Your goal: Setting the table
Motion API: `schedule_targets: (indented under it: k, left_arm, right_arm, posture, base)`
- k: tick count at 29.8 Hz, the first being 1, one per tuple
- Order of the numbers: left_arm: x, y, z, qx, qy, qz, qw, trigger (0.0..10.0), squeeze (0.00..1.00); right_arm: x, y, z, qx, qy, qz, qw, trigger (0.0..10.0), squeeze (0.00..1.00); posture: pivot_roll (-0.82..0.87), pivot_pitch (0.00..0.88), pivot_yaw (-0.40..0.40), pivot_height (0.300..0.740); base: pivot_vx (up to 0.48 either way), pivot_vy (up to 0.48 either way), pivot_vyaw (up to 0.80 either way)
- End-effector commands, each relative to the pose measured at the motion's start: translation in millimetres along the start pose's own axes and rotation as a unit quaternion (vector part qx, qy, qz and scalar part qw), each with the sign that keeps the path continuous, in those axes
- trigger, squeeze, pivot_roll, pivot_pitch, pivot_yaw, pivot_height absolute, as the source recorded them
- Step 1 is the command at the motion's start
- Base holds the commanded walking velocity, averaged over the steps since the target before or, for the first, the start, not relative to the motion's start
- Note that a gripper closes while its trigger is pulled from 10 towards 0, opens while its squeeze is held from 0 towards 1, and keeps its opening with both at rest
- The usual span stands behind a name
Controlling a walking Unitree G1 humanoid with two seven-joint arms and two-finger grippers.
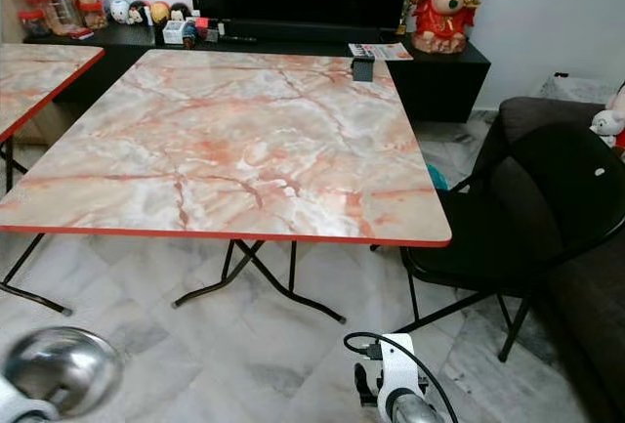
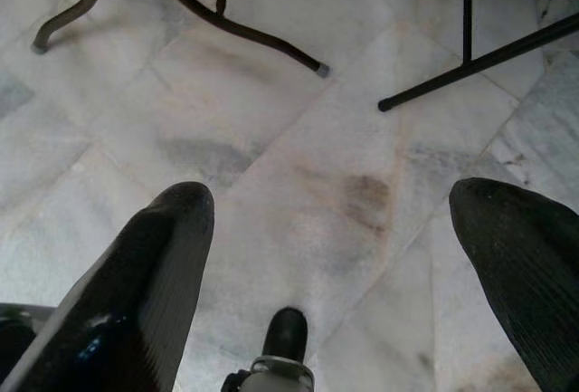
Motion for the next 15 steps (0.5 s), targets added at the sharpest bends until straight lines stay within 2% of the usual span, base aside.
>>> schedule_targets:
  k: [1, 2, 5, 6, 7, 8, 9, 11, 12, 14, 15]
  left_arm:
    - [-0.3, 33, 7.7, -0.068, 0.012, -0.002, 0.998, 10.0, 0.0]
    - [2.7, 44, 10.1, -0.086, 0.024, -0.001, 0.996, 10.0, 0.0]
    - [6.5, 86, 15.2, -0.159, 0.061, 0.047, 0.984, 10.0, 0.0]
    - [4.5, 105, 15.9, -0.191, 0.071, 0.044, 0.978, 10.0, 0.0]
    - [-1.7, 138, 15.3, -0.241, 0.077, 0.02, 0.967, 10.0, 0.0]
    - [-1.7, 138, 15.3, -0.241, 0.077, 0.02, 0.967, 10.0, 0.0]
    - [-10.5, 167, 13.5, -0.282, 0.07, -0.003, 0.957, 10.0, 0.0]
    - [-28.8, 200, 8.7, -0.325, 0.042, -0.033, 0.944, 10.0, 0.0]
    - [-47.7, 222, 3.6, -0.346, 0.007, -0.066, 0.936, 10.0, 0.0]
    - [-63.4, 232, 0.3, -0.349, -0.025, -0.094, 0.932, 10.0, 0.0]
    - [-85.3, 234, -1.5, -0.33, -0.073, -0.129, 0.932, 10.0, 0.0]
  right_arm:
    - [0.2, 3, 0.7, -0.002, 0.002, -0.004, 1.0, 10.0, 0.0]
    - [0.5, 4, 0.9, -0.003, 0.002, -0.004, 1.0, 10.0, 0.0]
    - [0.6, 5, 1.2, -0.004, 0.004, -0.005, 1.0, 10.0, 0.0]
    - [0.5, 6, 1.3, -0.004, 0.004, -0.006, 1.0, 10.0, 0.0]
    - [0.7, 6, 1.3, -0.004, 0.006, -0.008, 1.0, 10.0, 0.0]
    - [0.7, 6, 1.3, -0.004, 0.006, -0.008, 1.0, 10.0, 0.0]
    - [1.0, 6, 1.4, -0.004, 0.007, -0.011, 1.0, 10.0, 0.0]
    - [0.7, 7, 1.6, -0.004, 0.007, -0.011, 1.0, 10.0, 0.0]
    - [0.6, 8, 1.9, -0.005, 0.006, -0.011, 1.0, 10.0, 0.0]
    - [0.7, 9, 2.0, -0.006, 0.006, -0.009, 1.0, 10.0, 0.0]
    - [0.7, 10, 2.2, -0.007, 0.005, -0.006, 1.0, 10.0, 0.0]
  posture:
    - [0.11, 0.003, -0.047, 0.732]
    - [0.11, 0.005, -0.049, 0.732]
    - [0.11, 0.005, -0.052, 0.732]
    - [0.12, 0.005, -0.06, 0.732]
    - [0.12, 0.005, -0.063, 0.732]
    - [0.12, 0.005, -0.063, 0.732]
    - [0.12, 0.003, -0.064, 0.732]
    - [0.12, 0.0, -0.063, 0.732]
    - [0.12, 0.0, -0.06, 0.732]
    - [0.12, 0.0, -0.058, 0.732]
    - [0.12, 0.0, -0.054, 0.732]
  base:
    - [0.0, 0.0, 0.0]
    - [0.0, 0.0, 0.0]
    - [0.0, 0.0, 0.0]
    - [0.0, 0.0, 0.0]
    - [0.0, 0.0, 0.0]
    - [0.0, 0.0, 0.0]
    - [0.0, 0.0, 0.0]
    - [0.0, 0.0, 0.0]
    - [0.0, 0.0, 0.0]
    - [0.0, 0.0, 0.0]
    - [0.0, 0.0, 0.0]
Point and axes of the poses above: a point about 5 cm out from each wrist's last joint towards the gripper, its own z axis pointing out of the wrist towards the gripper, its own y axis along the axis of the wrist's last joint, x = y × z, the point moved 6 cm from there along z, pointing out of the wrist towards the gripper, and after that the axes turned 8 degrees about -z, right-handed, at the moved point
